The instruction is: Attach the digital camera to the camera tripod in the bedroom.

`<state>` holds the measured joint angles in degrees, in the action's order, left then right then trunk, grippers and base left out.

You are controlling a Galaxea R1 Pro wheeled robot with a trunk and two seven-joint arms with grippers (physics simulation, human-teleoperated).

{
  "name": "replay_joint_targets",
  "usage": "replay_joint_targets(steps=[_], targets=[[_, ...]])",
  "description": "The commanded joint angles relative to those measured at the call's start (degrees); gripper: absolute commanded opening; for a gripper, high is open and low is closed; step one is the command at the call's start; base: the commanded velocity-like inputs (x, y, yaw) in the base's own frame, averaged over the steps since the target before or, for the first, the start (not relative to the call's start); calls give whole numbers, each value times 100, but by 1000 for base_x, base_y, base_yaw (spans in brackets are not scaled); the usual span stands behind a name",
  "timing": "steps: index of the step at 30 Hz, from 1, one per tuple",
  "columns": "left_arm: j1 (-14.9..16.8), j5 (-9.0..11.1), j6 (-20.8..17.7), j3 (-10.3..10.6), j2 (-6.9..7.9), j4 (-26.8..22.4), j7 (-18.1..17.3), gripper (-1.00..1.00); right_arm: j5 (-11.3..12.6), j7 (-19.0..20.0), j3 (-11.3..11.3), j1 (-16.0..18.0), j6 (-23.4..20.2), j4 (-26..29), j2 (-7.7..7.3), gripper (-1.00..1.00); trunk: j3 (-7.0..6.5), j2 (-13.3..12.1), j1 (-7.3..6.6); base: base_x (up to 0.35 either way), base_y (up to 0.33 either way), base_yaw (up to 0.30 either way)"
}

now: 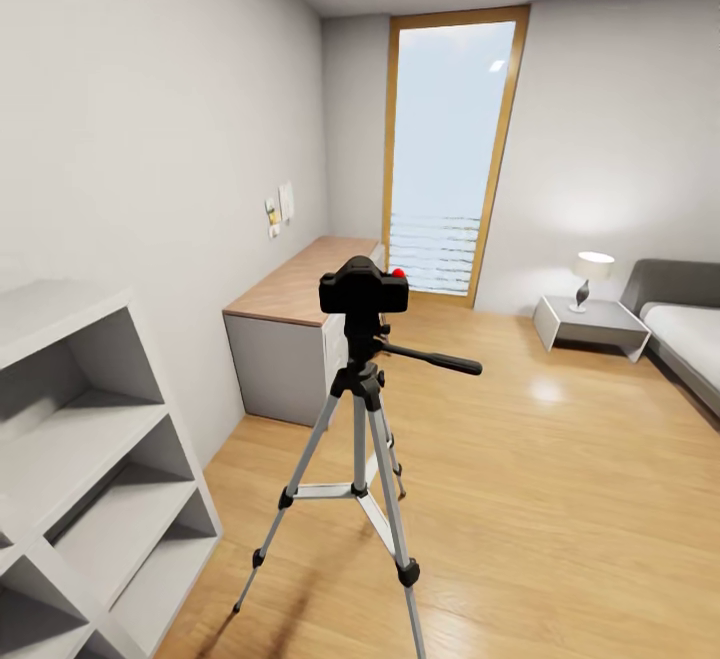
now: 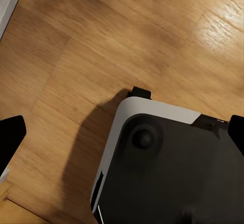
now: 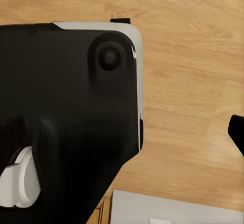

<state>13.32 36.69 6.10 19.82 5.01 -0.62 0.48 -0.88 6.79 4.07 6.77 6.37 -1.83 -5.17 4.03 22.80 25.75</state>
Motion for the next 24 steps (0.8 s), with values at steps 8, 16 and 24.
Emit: replay_joint_targets(steps=[8,16,24], targets=[[4,45,14,48,0,1,5,100,-44,25,47,9,40,1,33,100,2,12,3,0,0,0],[4,47,14,48,0,1,5,100,-67,25,52,9,48,50,42,100,2,12,3,0,0,0],[4,48,14,48,0,1,5,100,-70,25,42,9,47,49,42,100,2,12,3,0,0,0]])
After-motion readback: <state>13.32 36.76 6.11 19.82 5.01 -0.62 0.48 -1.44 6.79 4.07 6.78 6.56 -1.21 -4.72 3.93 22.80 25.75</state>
